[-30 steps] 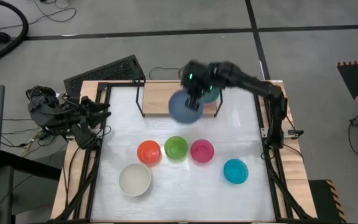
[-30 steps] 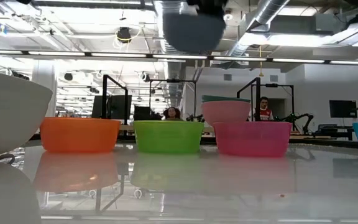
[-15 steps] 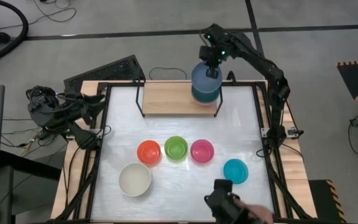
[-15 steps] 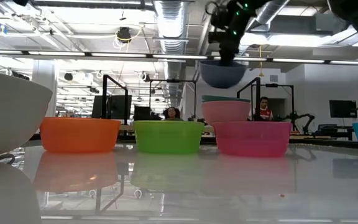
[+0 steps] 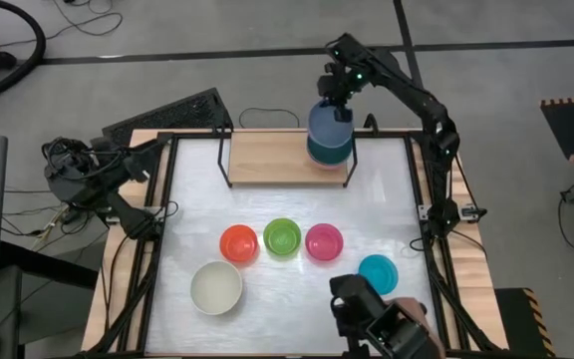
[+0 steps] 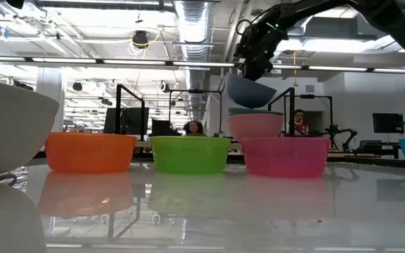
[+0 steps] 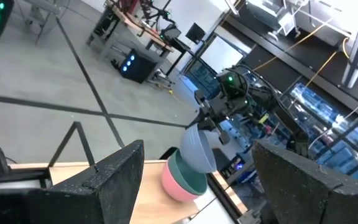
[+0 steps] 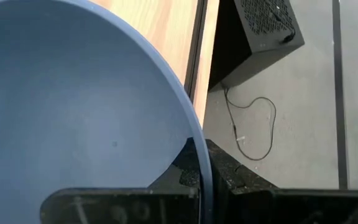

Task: Place and stack bowls onto a shelf
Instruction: Stack the dark blue bowl into the dark green bowl on the shelf

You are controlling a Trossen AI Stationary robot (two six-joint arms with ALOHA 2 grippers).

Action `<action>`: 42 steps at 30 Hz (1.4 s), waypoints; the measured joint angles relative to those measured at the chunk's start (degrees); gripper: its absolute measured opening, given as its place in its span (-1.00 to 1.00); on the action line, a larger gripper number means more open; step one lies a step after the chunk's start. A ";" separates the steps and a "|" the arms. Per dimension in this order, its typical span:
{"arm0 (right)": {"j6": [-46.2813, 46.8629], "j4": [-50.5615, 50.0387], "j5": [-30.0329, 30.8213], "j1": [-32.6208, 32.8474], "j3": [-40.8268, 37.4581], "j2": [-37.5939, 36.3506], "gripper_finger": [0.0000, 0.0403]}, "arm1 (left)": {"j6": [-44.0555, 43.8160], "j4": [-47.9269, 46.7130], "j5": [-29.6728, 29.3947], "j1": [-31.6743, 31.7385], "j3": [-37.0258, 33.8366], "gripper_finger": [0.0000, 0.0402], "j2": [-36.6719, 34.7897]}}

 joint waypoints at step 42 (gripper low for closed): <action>-2.49 6.32 -14.49 -1.58 -9.53 0.00 -0.88 | -1.75 -0.02 0.02 0.01 0.00 0.41 0.02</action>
